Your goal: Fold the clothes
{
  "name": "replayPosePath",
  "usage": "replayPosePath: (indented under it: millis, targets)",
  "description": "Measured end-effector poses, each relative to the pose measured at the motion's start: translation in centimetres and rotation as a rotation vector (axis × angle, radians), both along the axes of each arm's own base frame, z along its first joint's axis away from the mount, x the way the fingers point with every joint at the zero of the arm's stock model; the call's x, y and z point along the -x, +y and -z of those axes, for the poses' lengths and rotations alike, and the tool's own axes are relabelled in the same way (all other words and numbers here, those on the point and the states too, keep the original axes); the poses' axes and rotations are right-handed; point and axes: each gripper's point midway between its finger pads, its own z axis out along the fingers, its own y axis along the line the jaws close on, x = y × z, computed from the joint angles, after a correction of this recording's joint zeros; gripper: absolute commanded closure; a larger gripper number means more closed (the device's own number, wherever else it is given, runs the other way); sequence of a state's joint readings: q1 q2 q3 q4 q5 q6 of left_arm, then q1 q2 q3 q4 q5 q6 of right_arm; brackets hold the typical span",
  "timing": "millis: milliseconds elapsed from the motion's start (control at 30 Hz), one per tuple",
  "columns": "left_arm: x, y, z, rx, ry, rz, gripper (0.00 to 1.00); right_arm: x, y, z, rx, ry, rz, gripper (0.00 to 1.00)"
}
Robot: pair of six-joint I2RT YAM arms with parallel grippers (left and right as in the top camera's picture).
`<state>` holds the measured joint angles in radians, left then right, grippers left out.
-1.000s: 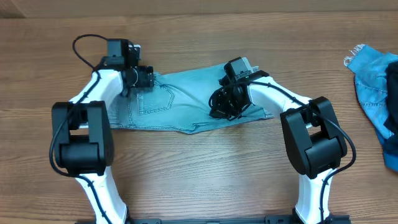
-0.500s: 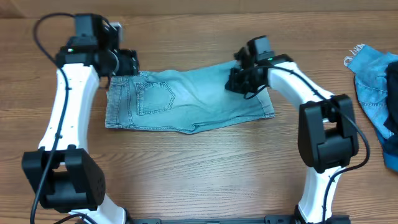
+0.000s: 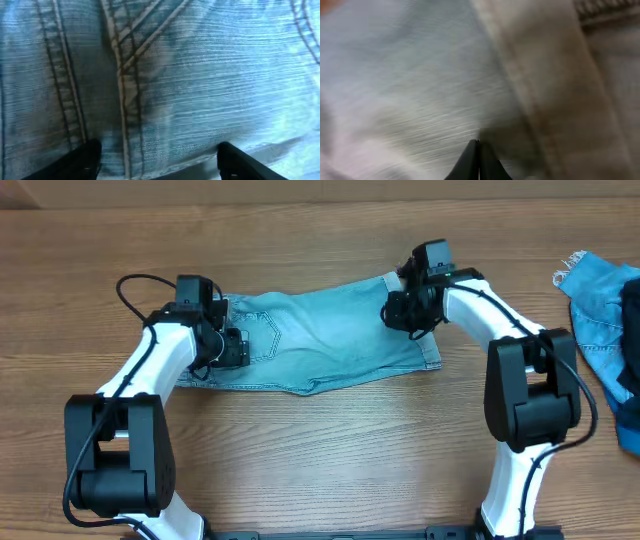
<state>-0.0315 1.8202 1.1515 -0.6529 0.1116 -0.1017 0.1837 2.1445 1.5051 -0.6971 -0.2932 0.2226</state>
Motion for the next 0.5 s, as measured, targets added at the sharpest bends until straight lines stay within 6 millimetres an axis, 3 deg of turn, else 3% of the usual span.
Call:
replayPosePath:
  millis: [33, 200, 500]
  targets:
    - [0.0, 0.2, 0.0, -0.012, 0.002, -0.004, 0.22, 0.1, -0.5, 0.8, 0.016, 0.016, 0.009, 0.96]
    - [0.9, 0.7, 0.3, -0.038, 0.039, -0.009, 0.24, 0.4, -2.1, 1.0, 0.062, 0.055, 0.08, 0.96]
    - [4.1, 2.6, 0.8, -0.055, 0.176, -0.105, 0.27, 1.4, -9.1, 0.9, 0.017, 0.19, 0.309, 0.96]
